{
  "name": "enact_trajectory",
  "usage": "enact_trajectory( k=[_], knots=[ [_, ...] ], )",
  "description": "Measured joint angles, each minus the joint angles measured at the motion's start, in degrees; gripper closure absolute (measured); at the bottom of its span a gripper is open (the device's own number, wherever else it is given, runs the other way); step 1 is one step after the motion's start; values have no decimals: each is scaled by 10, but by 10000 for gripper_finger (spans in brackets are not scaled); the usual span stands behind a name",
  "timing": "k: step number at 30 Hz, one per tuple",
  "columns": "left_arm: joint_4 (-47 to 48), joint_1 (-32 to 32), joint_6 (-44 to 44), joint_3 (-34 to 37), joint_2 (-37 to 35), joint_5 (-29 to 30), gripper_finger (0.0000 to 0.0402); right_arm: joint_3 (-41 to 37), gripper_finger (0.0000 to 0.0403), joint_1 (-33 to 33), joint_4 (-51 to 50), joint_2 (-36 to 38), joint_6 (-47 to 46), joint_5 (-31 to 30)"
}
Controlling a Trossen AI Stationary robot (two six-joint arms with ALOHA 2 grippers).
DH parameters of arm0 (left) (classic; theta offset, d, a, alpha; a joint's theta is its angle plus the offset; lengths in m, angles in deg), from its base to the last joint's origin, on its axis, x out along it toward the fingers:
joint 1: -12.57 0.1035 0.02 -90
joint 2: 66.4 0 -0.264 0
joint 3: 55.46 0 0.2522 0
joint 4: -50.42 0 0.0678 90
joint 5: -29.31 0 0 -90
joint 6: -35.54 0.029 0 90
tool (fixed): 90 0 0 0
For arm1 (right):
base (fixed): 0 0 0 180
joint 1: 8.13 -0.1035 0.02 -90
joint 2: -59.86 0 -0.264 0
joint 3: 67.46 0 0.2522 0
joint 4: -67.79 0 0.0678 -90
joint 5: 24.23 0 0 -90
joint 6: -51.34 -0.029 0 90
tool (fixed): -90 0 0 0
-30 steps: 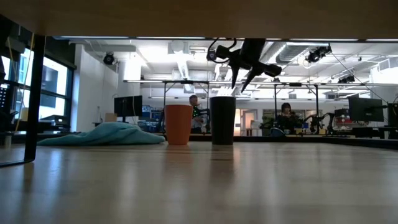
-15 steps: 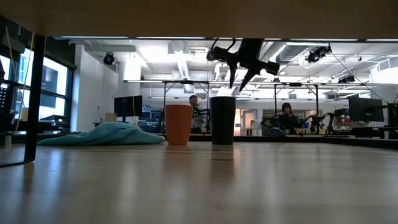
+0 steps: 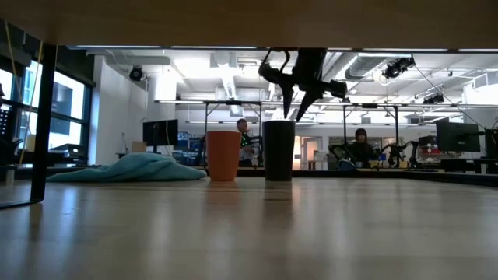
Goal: Stack small to large cups/mugs on shelf
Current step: Put the black cup on the shelf
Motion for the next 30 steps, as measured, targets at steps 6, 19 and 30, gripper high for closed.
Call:
enact_trajectory(
  k=[6,19,30],
  knots=[
    [-1,0,-26,122,-126,57,284,0,289,0,17,-9,-29,-15],
    [-146,0,-88,387,-341,81,284,0,289,2,52,-10,-67,-28],
    [-166,0,-96,400,-350,79,284,0,289,6,38,-10,-80,-45]
  ],
)
